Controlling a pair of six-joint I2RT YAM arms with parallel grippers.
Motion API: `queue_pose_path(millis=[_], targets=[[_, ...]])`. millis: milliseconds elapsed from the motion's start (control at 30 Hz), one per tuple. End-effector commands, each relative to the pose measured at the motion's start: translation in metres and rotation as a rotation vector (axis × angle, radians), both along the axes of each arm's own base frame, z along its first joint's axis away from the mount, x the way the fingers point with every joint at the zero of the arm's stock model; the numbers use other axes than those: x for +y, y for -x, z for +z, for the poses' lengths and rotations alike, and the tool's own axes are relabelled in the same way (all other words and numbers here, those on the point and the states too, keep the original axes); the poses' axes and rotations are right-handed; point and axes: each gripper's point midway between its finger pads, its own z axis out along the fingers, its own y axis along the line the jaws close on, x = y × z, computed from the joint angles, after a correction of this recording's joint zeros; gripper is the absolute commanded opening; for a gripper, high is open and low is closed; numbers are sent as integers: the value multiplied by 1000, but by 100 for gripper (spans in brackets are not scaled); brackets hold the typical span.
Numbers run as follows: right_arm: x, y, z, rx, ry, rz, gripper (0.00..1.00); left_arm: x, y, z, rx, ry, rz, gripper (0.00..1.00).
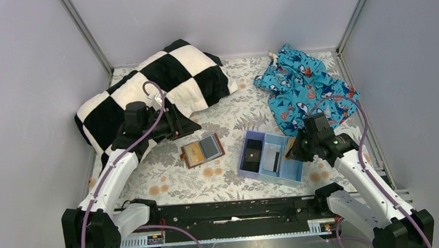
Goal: Take the credit cards out of the card holder
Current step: Place the credit card in the storage box.
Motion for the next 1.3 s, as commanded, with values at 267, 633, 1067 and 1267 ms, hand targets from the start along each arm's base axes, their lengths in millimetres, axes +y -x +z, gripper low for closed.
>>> queue_pose_path(millis=[267, 633, 1067, 1267], targets=[[-23, 10, 13, 26, 105, -56, 0, -3, -4, 2, -62, 21, -34, 68], [-22, 18, 7, 63, 107, -31, 0, -5, -7, -5, -48, 35, -45, 68], [-3, 16, -31, 148, 26, -22, 40, -6, -5, -8, -36, 37, -62, 68], [-20, 8, -9, 73, 95, -93, 61, -7, -7, -10, -29, 36, -63, 68]])
